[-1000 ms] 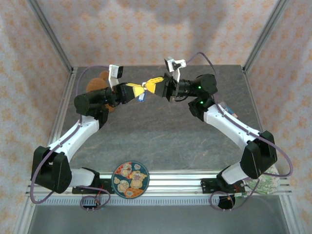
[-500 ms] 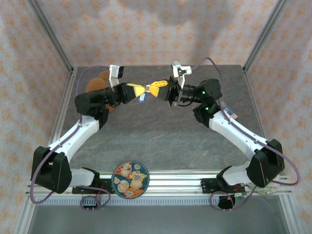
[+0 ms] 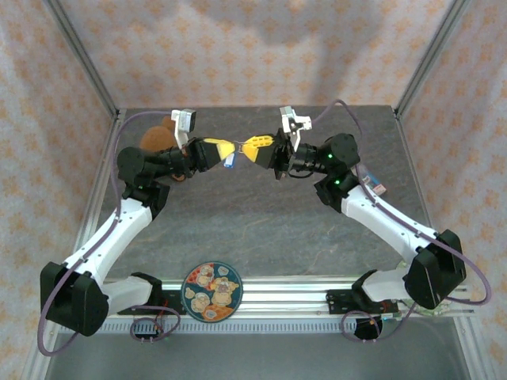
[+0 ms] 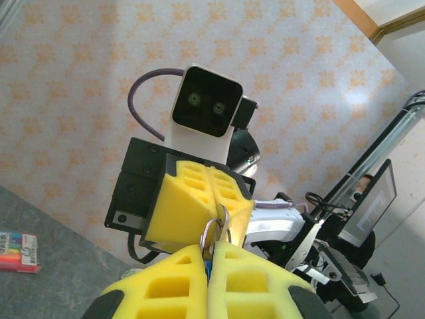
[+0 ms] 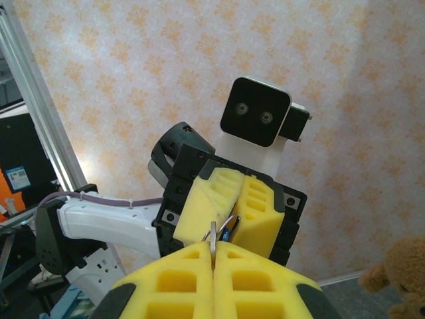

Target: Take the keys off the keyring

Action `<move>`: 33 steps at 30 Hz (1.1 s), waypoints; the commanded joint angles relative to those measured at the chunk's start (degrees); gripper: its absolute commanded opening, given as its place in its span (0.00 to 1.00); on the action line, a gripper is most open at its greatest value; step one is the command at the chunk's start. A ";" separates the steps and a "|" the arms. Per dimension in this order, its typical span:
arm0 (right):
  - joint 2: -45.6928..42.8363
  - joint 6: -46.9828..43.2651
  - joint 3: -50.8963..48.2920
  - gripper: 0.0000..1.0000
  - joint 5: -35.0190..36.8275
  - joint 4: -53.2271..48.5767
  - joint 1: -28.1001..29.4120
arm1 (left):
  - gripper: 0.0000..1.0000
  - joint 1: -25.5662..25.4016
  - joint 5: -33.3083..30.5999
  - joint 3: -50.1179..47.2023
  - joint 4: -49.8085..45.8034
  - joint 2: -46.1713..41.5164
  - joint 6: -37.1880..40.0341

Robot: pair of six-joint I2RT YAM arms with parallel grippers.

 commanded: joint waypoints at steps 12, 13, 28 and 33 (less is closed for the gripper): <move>-3.49 -3.98 2.99 0.00 -3.30 -12.08 -1.32 | 0.42 2.49 -4.16 -0.44 -18.16 -6.00 16.14; -3.45 -3.85 3.25 0.00 -3.73 -12.67 -1.38 | 0.42 2.50 -4.39 -0.28 -20.06 -6.49 17.52; -0.29 3.57 6.54 0.00 -9.00 -9.23 -1.41 | 0.71 2.38 -2.16 -4.57 -6.47 -7.22 9.89; -0.82 -0.78 7.24 0.00 -0.54 -18.23 -1.41 | 0.69 2.28 -6.13 -5.07 -15.54 -9.78 17.09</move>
